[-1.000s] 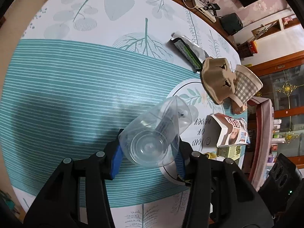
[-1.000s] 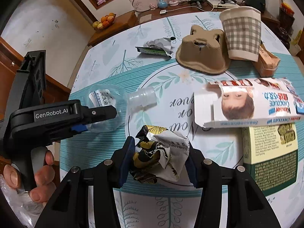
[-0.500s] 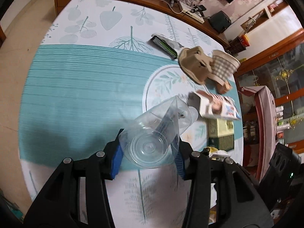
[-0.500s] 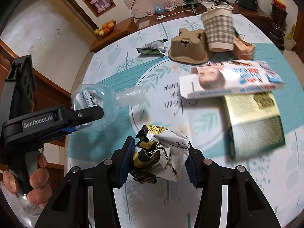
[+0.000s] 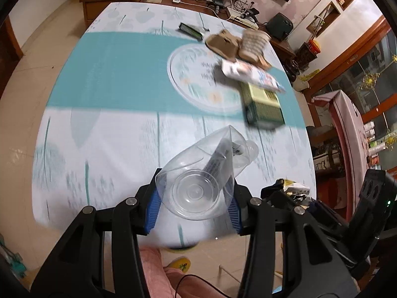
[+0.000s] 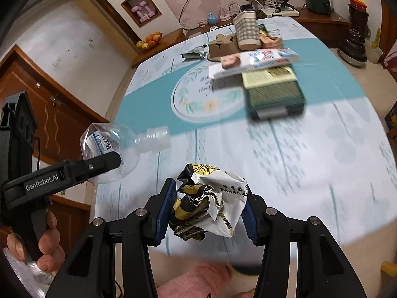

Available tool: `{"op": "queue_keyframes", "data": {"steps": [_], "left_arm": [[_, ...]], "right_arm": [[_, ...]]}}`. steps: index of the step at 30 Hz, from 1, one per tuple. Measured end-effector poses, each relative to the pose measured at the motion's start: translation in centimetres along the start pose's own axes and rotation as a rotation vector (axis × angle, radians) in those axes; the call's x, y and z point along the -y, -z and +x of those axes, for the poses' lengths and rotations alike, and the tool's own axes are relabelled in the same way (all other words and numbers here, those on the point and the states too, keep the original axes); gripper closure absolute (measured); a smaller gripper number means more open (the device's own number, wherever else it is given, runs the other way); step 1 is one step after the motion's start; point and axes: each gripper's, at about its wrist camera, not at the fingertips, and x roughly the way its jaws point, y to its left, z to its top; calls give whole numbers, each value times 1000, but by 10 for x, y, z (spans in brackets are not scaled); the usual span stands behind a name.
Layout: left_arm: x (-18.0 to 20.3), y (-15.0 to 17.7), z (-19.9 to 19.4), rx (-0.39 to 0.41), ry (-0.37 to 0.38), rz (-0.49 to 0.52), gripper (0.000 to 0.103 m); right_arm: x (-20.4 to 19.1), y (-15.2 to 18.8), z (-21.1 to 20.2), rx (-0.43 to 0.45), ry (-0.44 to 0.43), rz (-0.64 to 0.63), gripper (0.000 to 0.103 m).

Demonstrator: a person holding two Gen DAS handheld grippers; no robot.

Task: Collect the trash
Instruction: 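Carry the plastic cup and wrapper down over the trash bin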

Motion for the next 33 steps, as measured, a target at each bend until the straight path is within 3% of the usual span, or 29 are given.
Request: {"op": "queue_keyframes", "data": {"steps": [8,18,27,33], "left_arm": [[29,117,-26,-13,-38,30,60],[49,195,-11,-78,-107,145,60],[31,223,75,-150,-142,181,60],[10,239,150,-171,-211,210,60]], "right_arm": [[32,104,-48,-62,-9,-19,54],[67,192,-37,-170,2,62,54],[104,234,46,-229,38,151,53],[132,254,113,-262,75,217,53]]}}
